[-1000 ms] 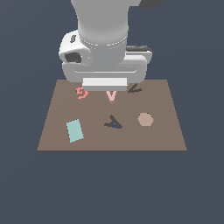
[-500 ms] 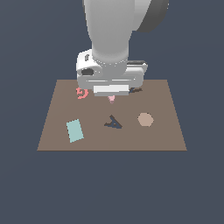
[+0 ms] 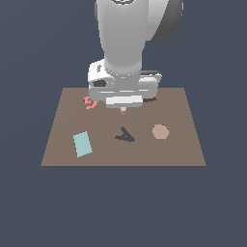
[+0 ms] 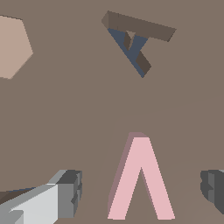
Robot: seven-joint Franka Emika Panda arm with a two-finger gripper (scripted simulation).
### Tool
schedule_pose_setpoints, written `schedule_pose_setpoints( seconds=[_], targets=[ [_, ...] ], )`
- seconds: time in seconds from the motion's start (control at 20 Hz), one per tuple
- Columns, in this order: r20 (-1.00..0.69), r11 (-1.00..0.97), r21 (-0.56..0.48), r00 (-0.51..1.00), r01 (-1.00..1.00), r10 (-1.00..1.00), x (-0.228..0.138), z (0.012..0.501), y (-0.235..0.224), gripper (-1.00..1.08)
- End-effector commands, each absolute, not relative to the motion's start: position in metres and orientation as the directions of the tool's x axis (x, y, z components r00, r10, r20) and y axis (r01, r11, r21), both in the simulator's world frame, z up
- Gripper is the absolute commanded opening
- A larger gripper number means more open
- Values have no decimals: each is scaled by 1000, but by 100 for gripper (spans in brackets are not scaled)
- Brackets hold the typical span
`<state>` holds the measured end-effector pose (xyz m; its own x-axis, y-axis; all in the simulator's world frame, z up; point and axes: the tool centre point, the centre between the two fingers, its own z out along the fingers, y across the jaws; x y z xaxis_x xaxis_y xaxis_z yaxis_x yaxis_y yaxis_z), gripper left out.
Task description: Insert a designated object into the corresponding slot on a board.
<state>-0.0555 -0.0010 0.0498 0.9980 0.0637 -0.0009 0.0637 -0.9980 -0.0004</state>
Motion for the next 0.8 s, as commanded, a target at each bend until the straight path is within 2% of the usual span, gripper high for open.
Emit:
schedule_pose_setpoints(
  seconds=[0.0, 0.55, 0.6, 0.75],
  targets=[
    [-1, -998, 0, 998, 64, 64, -55, 50, -1, 100],
    [0, -998, 0, 998, 64, 64, -55, 30, -1, 100],
    [0, -998, 0, 998, 64, 64, -55, 30, -1, -100],
    [0, -998, 0, 998, 64, 64, -55, 30, -1, -100]
  ],
)
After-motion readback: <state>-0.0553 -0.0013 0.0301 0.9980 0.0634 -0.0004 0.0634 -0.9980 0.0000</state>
